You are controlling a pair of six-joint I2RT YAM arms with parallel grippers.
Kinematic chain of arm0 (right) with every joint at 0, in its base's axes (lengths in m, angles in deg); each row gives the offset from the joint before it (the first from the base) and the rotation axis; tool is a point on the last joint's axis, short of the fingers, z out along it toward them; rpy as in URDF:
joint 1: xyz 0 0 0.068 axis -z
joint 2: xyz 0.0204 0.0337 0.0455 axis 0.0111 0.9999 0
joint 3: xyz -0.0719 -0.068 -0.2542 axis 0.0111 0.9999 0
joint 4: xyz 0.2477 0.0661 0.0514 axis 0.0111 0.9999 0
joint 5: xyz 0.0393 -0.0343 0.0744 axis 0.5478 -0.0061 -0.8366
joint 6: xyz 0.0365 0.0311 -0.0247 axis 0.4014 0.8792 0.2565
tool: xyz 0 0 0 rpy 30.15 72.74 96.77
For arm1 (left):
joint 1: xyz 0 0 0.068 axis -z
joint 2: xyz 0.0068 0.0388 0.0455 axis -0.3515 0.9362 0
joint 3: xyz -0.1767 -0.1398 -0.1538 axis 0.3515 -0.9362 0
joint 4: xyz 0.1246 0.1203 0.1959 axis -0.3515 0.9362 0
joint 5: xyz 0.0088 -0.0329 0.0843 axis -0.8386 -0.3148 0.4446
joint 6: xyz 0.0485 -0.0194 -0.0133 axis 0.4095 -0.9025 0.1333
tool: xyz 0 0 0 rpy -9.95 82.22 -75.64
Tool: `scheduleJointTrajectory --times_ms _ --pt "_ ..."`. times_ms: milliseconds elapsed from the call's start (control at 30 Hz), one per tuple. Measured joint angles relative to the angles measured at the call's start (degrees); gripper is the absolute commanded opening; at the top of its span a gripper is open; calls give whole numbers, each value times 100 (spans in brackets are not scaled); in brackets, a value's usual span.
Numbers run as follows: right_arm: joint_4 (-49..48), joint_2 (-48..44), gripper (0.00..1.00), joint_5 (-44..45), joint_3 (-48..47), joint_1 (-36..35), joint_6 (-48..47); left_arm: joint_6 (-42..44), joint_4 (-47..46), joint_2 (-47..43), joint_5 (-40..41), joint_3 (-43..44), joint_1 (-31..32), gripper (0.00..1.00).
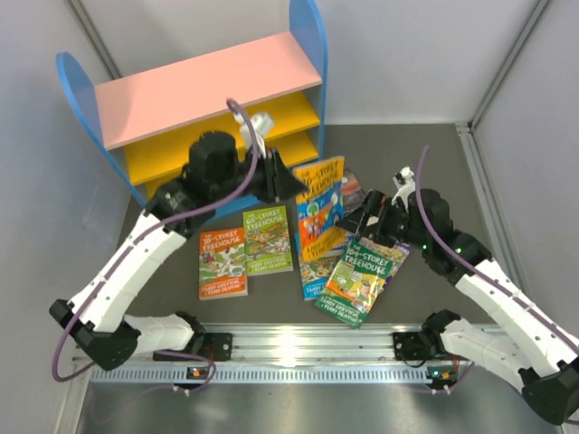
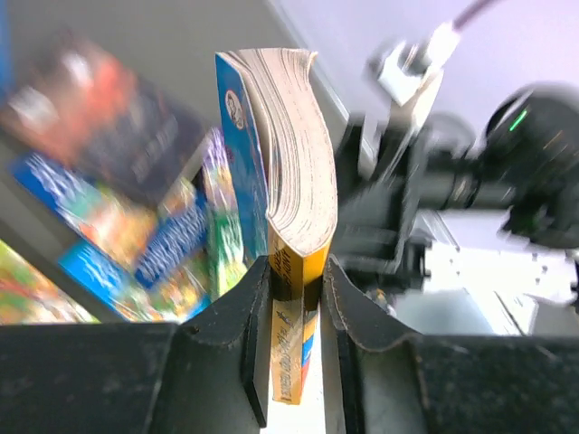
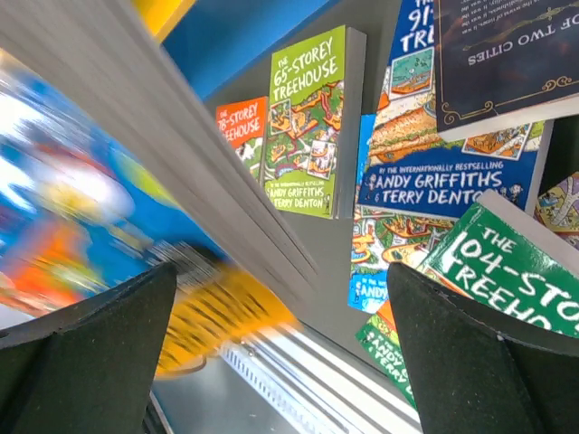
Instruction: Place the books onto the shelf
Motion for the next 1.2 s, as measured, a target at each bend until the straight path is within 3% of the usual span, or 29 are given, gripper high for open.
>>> scheduleJointTrajectory --times_ms 100,233,400,567,767,967,1200 --pt "-295 -197 100 33 186 0 271 529 728 673 184 1781 -127 0" --pt "-599 -704 100 17 968 -4 721 859 1012 1445 17 3762 -588 0" --pt "-483 -1097 100 15 1403 -9 1036 763 848 2076 -297 5023 -1340 0" --pt "-267 -1419 100 17 1403 -22 1082 48 -105 2756 -745 5287 -2271 0" --pt "227 -2020 100 81 1419 -37 1143 -907 -1034 4234 -1073 6223 -3082 0" --pt "632 -2286 100 140 1445 -42 1178 -1622 -1357 4861 -1480 6341 -3305 0" --pt "807 -2111 100 160 1447 -44 1158 -1569 -1342 4942 -1589 6406 -3268 0"
